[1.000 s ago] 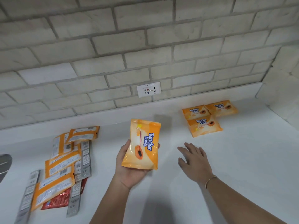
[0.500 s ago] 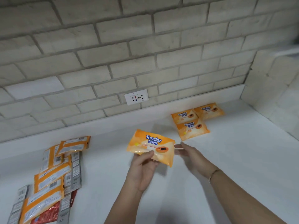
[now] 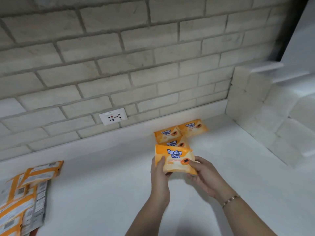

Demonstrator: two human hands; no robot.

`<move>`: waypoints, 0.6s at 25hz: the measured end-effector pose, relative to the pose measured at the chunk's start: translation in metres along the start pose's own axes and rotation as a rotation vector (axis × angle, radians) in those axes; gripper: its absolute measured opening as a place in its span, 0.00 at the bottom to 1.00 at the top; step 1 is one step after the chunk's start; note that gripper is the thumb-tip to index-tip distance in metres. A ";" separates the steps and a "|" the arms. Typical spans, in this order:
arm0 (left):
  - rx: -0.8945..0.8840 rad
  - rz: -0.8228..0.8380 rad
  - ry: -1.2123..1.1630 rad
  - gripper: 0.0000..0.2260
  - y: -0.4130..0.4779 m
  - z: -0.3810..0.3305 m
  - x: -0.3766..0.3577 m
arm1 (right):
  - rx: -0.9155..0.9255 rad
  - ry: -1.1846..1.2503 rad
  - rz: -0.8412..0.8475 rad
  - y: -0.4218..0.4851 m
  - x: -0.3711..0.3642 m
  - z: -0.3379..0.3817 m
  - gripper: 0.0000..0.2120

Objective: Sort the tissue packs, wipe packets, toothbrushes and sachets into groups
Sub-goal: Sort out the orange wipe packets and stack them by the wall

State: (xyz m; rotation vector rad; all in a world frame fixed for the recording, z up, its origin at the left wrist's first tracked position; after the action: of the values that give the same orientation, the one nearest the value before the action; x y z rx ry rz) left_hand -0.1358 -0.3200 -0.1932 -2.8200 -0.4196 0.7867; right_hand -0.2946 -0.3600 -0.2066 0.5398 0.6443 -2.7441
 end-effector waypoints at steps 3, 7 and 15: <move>0.056 -0.082 0.334 0.09 0.016 0.021 -0.027 | 0.081 -0.232 -0.248 0.003 0.060 0.027 0.08; 0.090 -0.076 0.575 0.07 0.043 0.053 -0.065 | 0.168 -0.403 -0.393 0.027 0.117 0.052 0.07; -0.171 -0.158 1.074 0.22 0.078 0.073 -0.086 | 0.374 -1.243 -0.424 0.053 0.158 0.064 0.20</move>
State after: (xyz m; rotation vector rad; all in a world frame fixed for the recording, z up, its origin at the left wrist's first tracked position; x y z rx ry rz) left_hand -0.2278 -0.4135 -0.2334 -2.7947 -0.4940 -0.8226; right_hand -0.4363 -0.4634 -0.2388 -1.3057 -0.1006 -2.8227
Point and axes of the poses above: each hand's wrist, its own y-axis towards the middle knuckle, its own x-axis out of the back of the hand, z = x × y, the point moved 5 cm from there along y, towards the middle knuckle, and after that the axes turned 6 degrees about z, right-handed, at the moved point
